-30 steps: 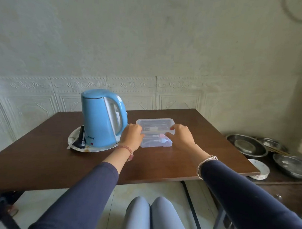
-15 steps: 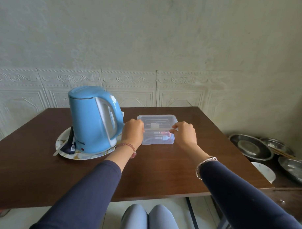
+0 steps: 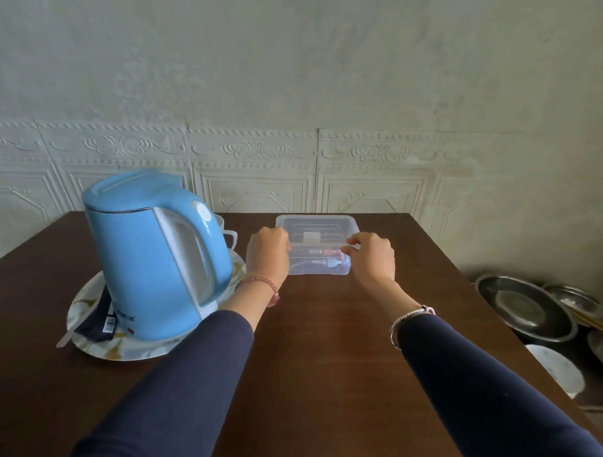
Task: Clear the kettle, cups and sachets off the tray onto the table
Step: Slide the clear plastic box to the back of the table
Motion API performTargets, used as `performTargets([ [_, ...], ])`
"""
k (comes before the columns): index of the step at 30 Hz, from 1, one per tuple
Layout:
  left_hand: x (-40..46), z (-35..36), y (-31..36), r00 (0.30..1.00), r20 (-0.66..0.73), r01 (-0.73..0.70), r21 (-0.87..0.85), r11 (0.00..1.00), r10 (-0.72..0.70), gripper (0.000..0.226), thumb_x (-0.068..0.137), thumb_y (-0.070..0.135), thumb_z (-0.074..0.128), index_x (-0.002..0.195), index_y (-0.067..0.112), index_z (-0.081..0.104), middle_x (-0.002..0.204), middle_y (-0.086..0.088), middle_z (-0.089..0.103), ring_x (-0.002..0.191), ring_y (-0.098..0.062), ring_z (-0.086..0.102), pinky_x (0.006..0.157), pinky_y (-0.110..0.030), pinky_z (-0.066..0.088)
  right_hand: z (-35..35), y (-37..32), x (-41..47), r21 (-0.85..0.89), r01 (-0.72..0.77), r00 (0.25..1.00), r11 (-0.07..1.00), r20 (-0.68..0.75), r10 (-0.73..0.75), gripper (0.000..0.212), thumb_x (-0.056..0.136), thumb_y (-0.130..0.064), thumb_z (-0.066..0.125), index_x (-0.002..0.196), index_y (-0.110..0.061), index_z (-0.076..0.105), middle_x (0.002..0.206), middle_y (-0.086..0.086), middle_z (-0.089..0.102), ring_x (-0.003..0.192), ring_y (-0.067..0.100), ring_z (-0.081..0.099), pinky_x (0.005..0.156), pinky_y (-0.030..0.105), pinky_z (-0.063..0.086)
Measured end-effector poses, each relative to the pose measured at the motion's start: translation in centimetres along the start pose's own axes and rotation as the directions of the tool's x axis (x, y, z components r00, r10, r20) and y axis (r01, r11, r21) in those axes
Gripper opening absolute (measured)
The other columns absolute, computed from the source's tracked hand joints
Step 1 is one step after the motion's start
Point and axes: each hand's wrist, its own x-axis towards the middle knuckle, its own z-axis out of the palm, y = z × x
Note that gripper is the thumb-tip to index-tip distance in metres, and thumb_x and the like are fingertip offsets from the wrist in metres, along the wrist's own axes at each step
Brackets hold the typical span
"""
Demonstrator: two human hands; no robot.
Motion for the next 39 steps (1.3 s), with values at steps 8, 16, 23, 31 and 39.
performTargets([
  [8, 4.5, 3.0, -0.5, 0.999, -0.026, 0.023, -0.057, 0.998, -0.025, 0.014, 0.089, 0.005, 0.060, 0.085, 0.001, 0.072, 0.086, -0.014, 0.073, 0.084, -0.027, 0.070, 0.068, -0.028, 0.054, 2.5, 0.4, 5.2, 0.022, -0.006, 1.000, 1.000, -0.006, 0.006, 0.027, 0.093, -0.016, 0.060, 0.118, -0.008, 0.066, 0.113, 0.011, 0.072, 0.100, 0.027, 0.069, 0.085, 0.032, 0.054],
  [16, 9.1, 5.5, -1.1, 0.999, -0.032, 0.026, -0.030, 0.999, -0.027, 0.016, 0.089, 0.003, 0.059, 0.079, 0.000, 0.071, 0.075, -0.010, 0.068, 0.079, -0.028, 0.070, 0.068, -0.032, 0.058, 5.0, 0.7, 10.2, 0.056, -0.014, 1.000, 0.998, -0.023, 0.015, 0.028, 0.093, -0.016, 0.061, 0.119, -0.008, 0.066, 0.116, 0.012, 0.070, 0.103, 0.028, 0.067, 0.088, 0.035, 0.053],
  [23, 12.1, 7.3, -1.6, 0.999, -0.043, 0.025, -0.011, 1.000, -0.025, 0.044, 0.089, -0.001, 0.058, 0.050, 0.009, 0.040, 0.073, -0.013, 0.066, 0.082, -0.029, 0.070, 0.063, -0.032, 0.055, 6.7, 0.9, 13.6, 0.073, -0.025, 0.999, 0.997, -0.029, 0.027, 0.026, 0.093, -0.013, 0.061, 0.118, -0.009, 0.066, 0.113, 0.010, 0.072, 0.102, 0.027, 0.068, 0.087, 0.035, 0.054],
  [31, 14.4, 8.8, -1.8, 0.998, -0.054, 0.025, -0.007, 1.000, -0.025, 0.020, 0.090, 0.004, 0.060, 0.070, 0.000, 0.064, 0.082, -0.016, 0.069, 0.084, -0.029, 0.068, 0.072, -0.032, 0.057, 8.0, 0.9, 16.1, 0.041, -0.017, 0.999, 0.999, -0.044, 0.019, 0.028, 0.093, -0.007, 0.058, 0.120, -0.010, 0.065, 0.113, 0.007, 0.072, 0.103, 0.025, 0.068, 0.081, 0.028, 0.051],
  [39, 13.6, 7.4, -0.4, 0.997, -0.002, 0.072, 0.133, 0.989, -0.073, 0.008, 0.091, 0.008, 0.057, 0.088, 0.009, 0.064, 0.096, -0.009, 0.068, 0.110, -0.029, 0.056, 0.110, -0.044, 0.028, 6.7, -0.2, 15.5, -0.140, 0.038, 0.992, 0.989, 0.123, -0.021, 0.043, 0.093, -0.015, 0.058, 0.136, -0.016, 0.049, 0.134, 0.009, 0.057, 0.115, 0.030, 0.060, 0.084, 0.037, 0.051],
])
